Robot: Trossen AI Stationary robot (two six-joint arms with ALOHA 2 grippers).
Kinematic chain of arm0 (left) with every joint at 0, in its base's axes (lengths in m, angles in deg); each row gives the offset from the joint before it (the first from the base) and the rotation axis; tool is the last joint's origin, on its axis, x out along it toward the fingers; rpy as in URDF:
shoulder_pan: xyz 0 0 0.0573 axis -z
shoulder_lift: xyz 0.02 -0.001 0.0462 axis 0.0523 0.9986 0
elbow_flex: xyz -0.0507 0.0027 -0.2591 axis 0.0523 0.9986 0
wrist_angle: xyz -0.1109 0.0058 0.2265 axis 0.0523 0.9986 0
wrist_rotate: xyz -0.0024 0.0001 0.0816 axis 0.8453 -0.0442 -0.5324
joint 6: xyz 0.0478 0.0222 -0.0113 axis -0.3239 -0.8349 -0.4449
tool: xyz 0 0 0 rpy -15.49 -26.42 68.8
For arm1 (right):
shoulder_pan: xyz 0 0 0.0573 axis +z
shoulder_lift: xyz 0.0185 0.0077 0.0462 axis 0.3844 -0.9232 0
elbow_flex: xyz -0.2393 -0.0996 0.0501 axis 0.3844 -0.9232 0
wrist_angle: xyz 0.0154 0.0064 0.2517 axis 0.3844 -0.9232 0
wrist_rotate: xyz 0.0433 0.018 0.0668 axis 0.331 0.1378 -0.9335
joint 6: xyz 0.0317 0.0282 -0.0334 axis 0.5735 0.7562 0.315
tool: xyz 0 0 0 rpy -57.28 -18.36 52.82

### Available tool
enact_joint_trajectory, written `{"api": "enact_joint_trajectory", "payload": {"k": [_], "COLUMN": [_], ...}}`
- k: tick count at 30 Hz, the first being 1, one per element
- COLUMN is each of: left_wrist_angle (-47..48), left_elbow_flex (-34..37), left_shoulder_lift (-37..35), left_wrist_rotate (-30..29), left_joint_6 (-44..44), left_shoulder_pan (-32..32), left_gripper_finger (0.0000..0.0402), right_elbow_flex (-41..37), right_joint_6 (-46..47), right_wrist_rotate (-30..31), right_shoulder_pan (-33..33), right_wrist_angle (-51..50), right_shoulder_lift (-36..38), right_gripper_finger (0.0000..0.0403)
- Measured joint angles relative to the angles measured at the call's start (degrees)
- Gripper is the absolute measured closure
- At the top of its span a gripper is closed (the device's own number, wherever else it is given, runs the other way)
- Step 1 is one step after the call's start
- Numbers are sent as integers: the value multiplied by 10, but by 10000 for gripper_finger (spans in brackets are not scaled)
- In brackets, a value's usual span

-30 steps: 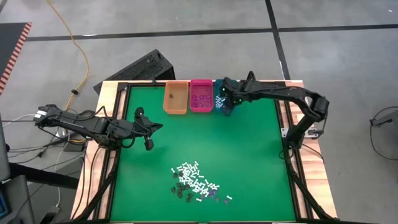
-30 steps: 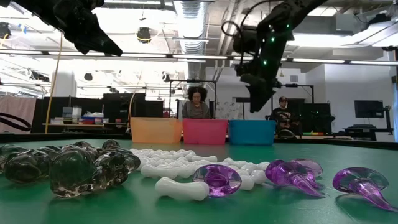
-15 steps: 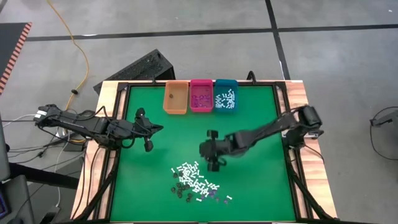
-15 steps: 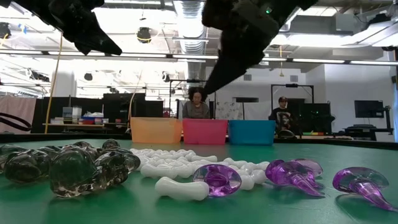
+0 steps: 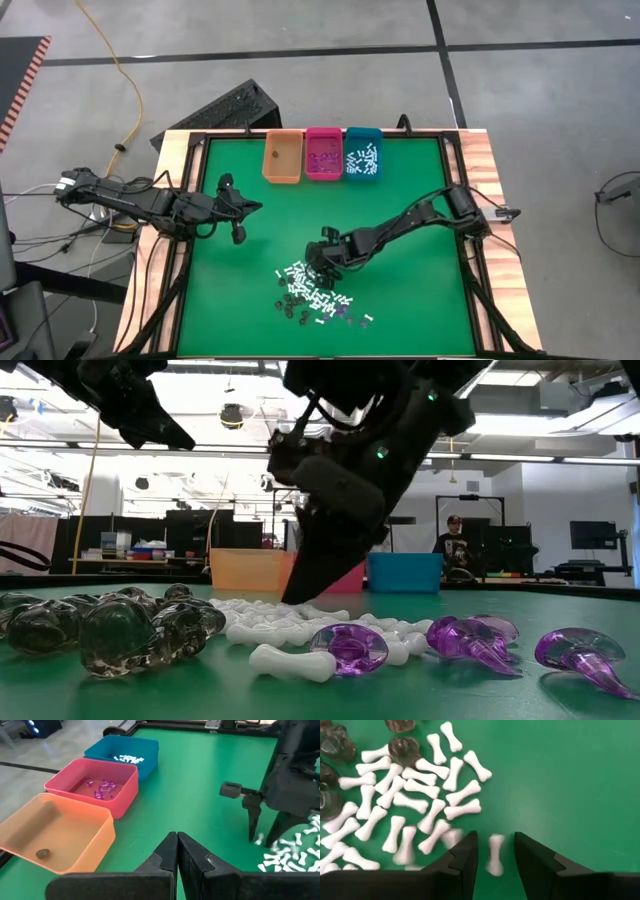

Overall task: Sort Halloween decoration
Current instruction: Put the white bone toy into the blue bin

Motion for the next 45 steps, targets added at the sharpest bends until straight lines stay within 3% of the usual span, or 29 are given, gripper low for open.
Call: {"api": "enact_joint_trajectory", "payload": {"k": [7,12,20,29,35,42,45], "left_wrist_angle": [9,9,12,12,12,12,13], "left_elbow_flex": [0,0,0,0,0,0,0], "left_shoulder_lift": [0,0,0,0,0,0,0], "left_wrist_rotate": [0,0,-1,-1,-2,-1,-1], "left_joint_6": [3,6,4,7,5,5,5], "left_shoulder_pan": [0,0,0,0,0,0,0], "left_gripper_finger": [401,401,401,401,401,401,401], "right_elbow_flex": [11,13,10,9,9,9,9], "right_joint_6": [38,53,-14,-109,-158,-177,-177], "right_wrist_rotate": [5,7,20,-42,-86,-84,-55], "right_shoulder_pan": [0,6,12,6,28,45,45], "right_wrist_angle": [-8,-64,-78,-141,-133,-117,-117], "right_shoulder_lift": [-8,-6,6,77,74,48,49], "right_gripper_finger": [252,279,294,294,294,292,283]}}
